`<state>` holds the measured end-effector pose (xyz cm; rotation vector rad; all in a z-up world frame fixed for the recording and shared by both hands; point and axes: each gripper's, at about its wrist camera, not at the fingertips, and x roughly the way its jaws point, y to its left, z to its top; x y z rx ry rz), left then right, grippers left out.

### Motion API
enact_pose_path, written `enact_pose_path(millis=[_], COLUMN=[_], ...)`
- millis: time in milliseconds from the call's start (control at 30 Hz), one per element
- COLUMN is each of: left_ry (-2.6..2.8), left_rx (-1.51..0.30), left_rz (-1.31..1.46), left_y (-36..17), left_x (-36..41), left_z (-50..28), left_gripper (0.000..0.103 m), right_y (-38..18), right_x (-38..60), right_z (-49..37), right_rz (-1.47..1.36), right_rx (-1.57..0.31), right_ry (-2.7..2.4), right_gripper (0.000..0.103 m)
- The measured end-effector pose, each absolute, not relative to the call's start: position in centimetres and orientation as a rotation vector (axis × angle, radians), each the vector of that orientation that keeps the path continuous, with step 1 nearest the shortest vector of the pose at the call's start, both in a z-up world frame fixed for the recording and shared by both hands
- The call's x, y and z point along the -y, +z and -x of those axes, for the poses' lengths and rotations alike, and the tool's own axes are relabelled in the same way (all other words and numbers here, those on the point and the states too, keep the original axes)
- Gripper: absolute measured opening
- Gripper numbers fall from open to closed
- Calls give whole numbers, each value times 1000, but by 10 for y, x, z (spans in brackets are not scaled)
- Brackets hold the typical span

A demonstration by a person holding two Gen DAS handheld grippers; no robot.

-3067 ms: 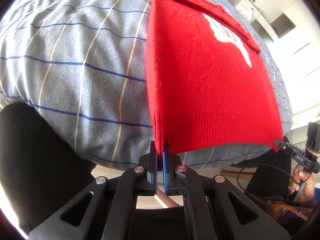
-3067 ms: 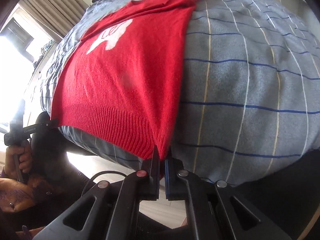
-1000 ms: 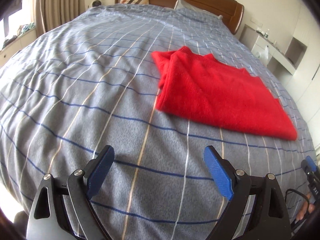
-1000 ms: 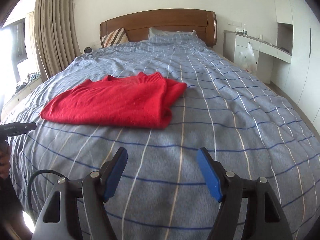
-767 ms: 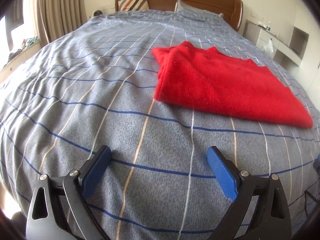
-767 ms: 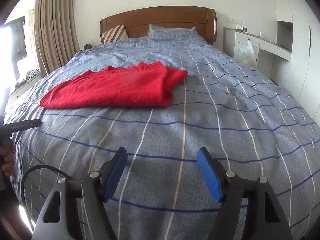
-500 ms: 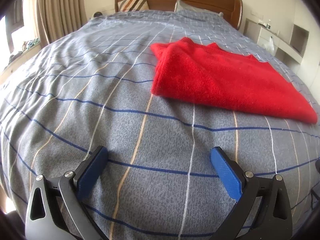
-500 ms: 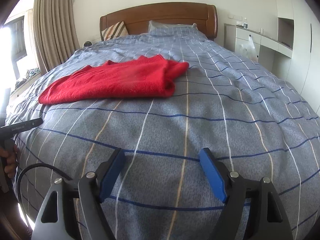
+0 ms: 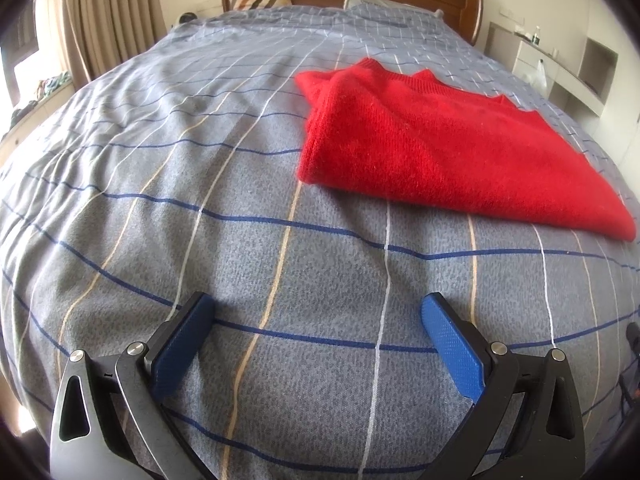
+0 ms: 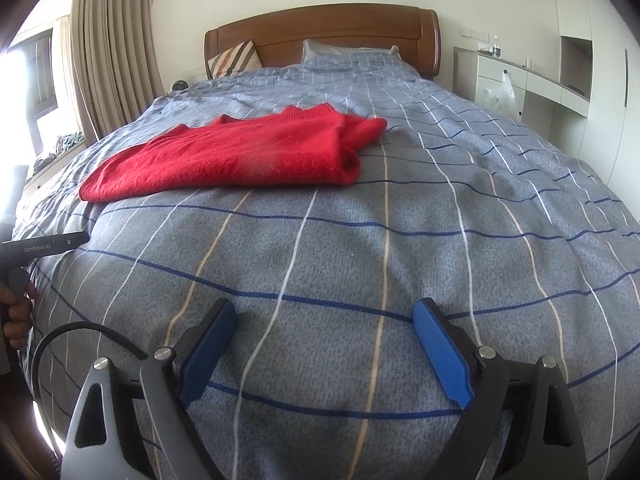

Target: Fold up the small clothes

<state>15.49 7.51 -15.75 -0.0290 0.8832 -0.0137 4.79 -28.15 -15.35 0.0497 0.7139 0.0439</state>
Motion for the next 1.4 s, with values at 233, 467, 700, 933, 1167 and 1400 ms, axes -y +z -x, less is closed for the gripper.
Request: enact_pose_path(millis=[233,467,700,933,1167,1400], left_ry=[-10,-11,-16,-25,-30,-38], left_rx=[-895,-917,-934,-940,-939,-947], left_rz=[23,23,23,19,14,10], left_y=[-157,-157,-156,-157,-157,-157], left_x=[-75,-75,-76,-77,-78,-77], left_z=[-157,-162,-164,-165,-164,-163], left_gripper=[102,102,102,102,102,102], right_y=[-154,-156,-156,-157,-157,-158], right_x=[278,276,274,271,271,271], right_z=[-47,-48,-49,-50,-49,-49], right_rz=[-42,-33,-26,-18,-17,-16], right_rx=[-717,-723,-732,-733,-731,-731], right_ry=[46,49,46,34,32,33], right_gripper=[94,97,98,99,99,99])
